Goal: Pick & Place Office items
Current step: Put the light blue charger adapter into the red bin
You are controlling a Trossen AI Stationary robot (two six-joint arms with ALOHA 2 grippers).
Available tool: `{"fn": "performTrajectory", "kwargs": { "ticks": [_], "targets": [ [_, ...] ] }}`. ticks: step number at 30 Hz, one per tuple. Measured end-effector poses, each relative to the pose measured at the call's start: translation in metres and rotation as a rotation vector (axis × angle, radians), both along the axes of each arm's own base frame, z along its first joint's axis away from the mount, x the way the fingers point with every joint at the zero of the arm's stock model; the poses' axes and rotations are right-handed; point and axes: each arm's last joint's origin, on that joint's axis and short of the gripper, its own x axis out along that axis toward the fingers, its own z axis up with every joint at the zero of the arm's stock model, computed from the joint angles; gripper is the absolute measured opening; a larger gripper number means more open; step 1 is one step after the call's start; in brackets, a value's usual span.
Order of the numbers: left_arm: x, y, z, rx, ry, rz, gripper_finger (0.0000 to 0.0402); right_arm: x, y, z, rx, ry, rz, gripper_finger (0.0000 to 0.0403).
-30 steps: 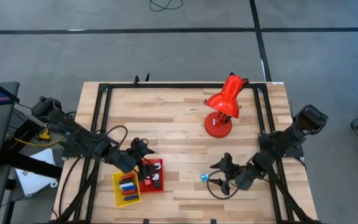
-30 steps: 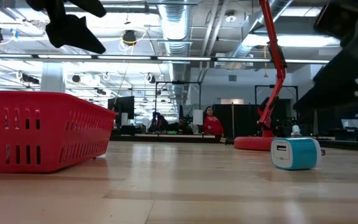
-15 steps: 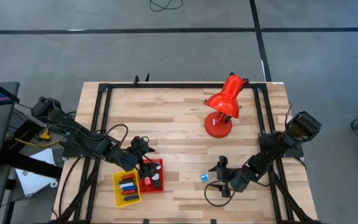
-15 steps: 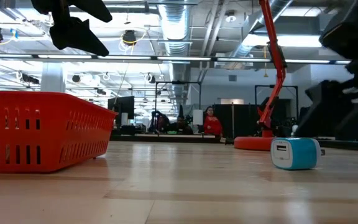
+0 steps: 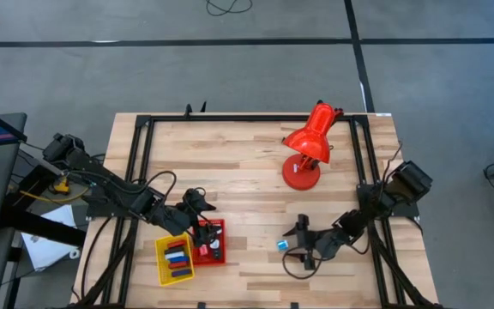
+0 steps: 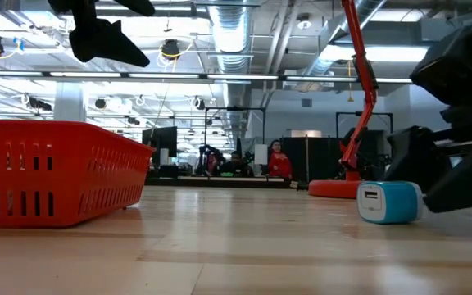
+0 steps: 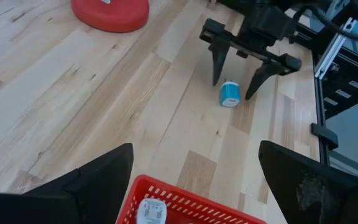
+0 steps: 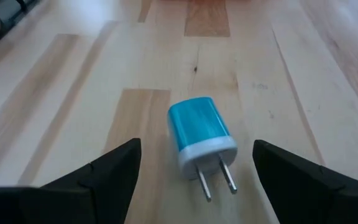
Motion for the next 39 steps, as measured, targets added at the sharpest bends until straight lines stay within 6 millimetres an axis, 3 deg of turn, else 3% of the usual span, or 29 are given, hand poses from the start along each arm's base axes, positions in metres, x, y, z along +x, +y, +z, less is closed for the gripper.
{"fn": "performTrajectory", "kwargs": {
  "ticks": [17, 25, 30, 34, 39],
  "targets": [
    [0.001, -0.001, 0.001, -0.011, -0.019, 0.0, 0.0343, -0.005, -0.011, -0.003, -0.005, -0.041, 0.006, 0.0292],
    [0.001, -0.001, 0.001, -0.01, -0.018, 0.0, 0.0343, 0.0, -0.007, -0.024, 0.031, -0.091, 0.028, 0.0235],
    [0.001, -0.001, 0.001, -0.01, -0.018, 0.0, 0.0343, 0.0, -0.005, -0.03, 0.073, -0.127, 0.02, 0.0173],
    [0.001, -0.001, 0.001, -0.01, -0.017, 0.0, 0.0343, -0.003, -0.003, -0.026, 0.085, -0.127, 0.048, 0.0123],
    [0.001, -0.001, 0.001, -0.01, -0.017, 0.0, 0.0343, 0.002, -0.003, 0.0, 0.159, -0.21, 0.027, 0.0124]
  ]
}}
